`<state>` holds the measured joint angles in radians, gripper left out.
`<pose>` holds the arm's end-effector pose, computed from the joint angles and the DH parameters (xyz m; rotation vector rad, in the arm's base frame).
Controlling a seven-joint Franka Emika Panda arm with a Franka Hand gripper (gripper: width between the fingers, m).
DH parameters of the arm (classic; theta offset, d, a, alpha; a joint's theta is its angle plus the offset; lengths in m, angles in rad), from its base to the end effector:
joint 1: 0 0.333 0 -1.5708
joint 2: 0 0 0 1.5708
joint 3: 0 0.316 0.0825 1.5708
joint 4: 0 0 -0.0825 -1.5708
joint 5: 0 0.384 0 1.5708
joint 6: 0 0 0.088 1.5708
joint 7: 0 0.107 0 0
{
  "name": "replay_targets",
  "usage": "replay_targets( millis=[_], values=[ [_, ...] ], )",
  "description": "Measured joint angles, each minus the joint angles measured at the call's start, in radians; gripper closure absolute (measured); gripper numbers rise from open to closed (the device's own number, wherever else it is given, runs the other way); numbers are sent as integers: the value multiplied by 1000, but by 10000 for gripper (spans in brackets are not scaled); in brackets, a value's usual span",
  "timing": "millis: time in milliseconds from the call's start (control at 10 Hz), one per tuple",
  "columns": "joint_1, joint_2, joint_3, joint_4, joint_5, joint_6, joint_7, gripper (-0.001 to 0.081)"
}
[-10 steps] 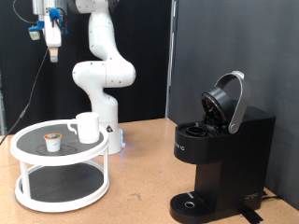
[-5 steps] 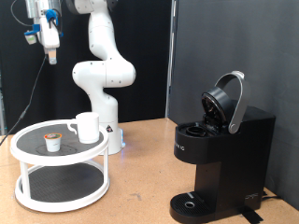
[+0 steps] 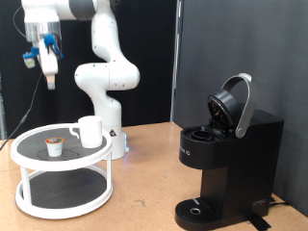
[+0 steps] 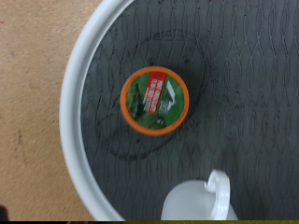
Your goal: Make a cup of coffee with the keurig machine
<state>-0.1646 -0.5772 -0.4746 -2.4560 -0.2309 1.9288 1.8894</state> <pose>0.2993 -0.2554 0.4754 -1.1554 2.8857 0.0242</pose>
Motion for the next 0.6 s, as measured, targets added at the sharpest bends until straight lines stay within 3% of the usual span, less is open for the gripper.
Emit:
replay_targets(
  millis=[600],
  values=[
    [-25,98,-1,-150,-49,272,34,72]
  ],
)
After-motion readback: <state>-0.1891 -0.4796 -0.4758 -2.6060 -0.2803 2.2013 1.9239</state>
